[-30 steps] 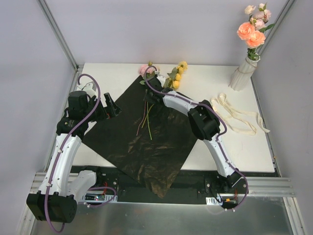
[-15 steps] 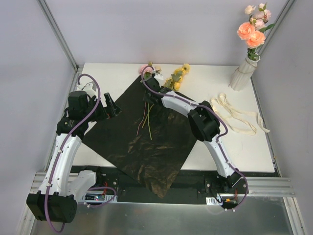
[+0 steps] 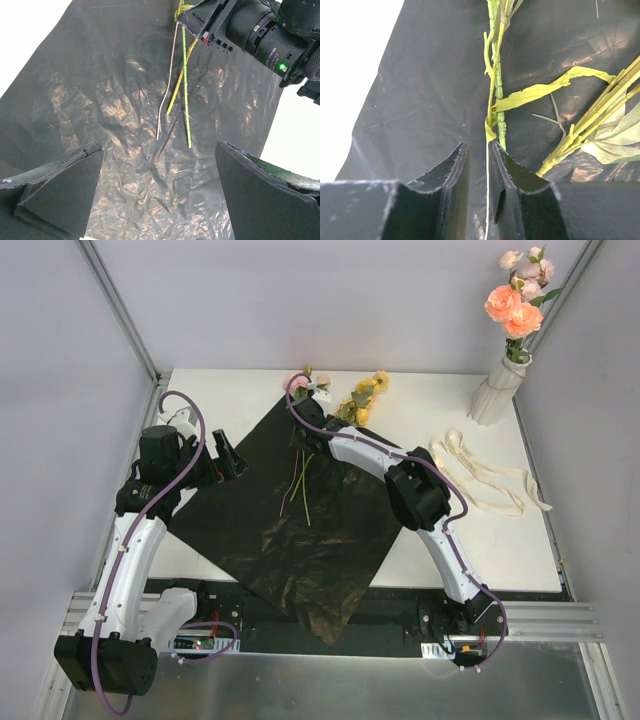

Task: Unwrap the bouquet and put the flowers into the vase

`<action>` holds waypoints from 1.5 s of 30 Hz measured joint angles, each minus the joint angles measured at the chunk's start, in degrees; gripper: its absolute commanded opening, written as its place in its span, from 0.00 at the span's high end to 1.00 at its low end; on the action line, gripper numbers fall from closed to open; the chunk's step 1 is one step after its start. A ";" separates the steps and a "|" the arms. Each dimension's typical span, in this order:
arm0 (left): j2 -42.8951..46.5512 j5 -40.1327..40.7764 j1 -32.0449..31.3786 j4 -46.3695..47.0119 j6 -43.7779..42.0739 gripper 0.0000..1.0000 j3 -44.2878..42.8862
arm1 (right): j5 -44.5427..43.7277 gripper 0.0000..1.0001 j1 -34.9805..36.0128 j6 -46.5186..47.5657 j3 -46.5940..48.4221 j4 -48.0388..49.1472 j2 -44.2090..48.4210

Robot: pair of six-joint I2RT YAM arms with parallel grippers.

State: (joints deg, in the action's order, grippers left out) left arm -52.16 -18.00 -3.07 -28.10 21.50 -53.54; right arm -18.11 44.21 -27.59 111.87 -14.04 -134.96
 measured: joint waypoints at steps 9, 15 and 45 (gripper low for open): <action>0.00 0.00 0.00 0.00 0.00 0.01 0.00 | -0.57 0.72 0.00 -0.11 1.07 -1.25 -0.55; 0.00 0.00 0.00 0.00 0.00 0.01 0.00 | -0.57 0.73 0.11 -0.20 2.43 -1.92 -1.90; 0.07 0.00 0.00 0.02 0.00 0.01 0.00 | -1.14 1.00 1.01 1.70 -2.14 2.01 0.90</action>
State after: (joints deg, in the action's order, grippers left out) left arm -52.10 -18.00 -3.07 -28.08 21.50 -53.54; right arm -19.25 45.21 -25.89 109.73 -12.03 -134.06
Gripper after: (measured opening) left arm 0.990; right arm 0.032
